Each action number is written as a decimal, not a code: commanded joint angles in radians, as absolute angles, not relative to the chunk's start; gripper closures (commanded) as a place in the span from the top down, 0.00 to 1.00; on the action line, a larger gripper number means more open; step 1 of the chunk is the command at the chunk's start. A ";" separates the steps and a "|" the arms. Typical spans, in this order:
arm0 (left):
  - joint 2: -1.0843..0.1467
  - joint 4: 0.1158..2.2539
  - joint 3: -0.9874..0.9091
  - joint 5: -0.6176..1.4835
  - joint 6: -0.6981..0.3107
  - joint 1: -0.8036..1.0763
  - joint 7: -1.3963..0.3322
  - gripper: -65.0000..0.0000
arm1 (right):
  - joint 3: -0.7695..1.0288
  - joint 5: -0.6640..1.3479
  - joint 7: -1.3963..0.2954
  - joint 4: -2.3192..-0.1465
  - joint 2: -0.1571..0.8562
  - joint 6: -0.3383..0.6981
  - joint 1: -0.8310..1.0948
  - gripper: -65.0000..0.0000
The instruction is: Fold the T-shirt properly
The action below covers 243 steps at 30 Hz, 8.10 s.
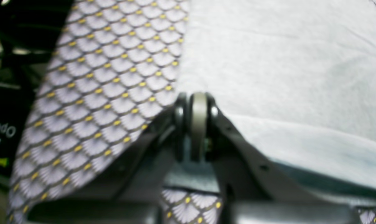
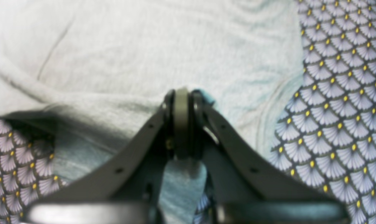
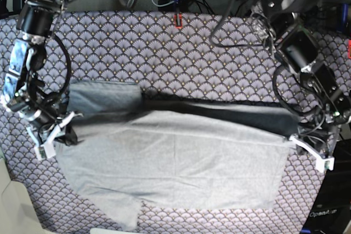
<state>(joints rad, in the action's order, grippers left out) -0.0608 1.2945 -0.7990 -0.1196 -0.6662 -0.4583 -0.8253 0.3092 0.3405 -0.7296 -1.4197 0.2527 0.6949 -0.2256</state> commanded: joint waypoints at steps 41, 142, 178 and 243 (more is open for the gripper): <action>-0.097 1.205 -0.780 -0.096 -0.668 -0.469 -0.702 0.00 | 0.119 0.346 -0.499 -1.044 0.332 0.698 -0.493 0.02; -0.170 1.058 -0.688 -0.094 -0.668 -0.562 -0.503 0.50 | 0.128 -0.088 -0.208 -0.700 0.298 0.698 -0.665 0.54; -0.111 1.357 -0.688 0.062 -0.671 -0.176 -0.595 0.52 | 0.392 -0.084 -0.340 -1.388 0.110 0.698 -0.085 0.56; -0.111 1.523 -0.783 0.064 -0.676 -0.059 -0.599 0.52 | 0.421 -0.084 -0.418 -1.296 0.119 0.698 -0.208 0.00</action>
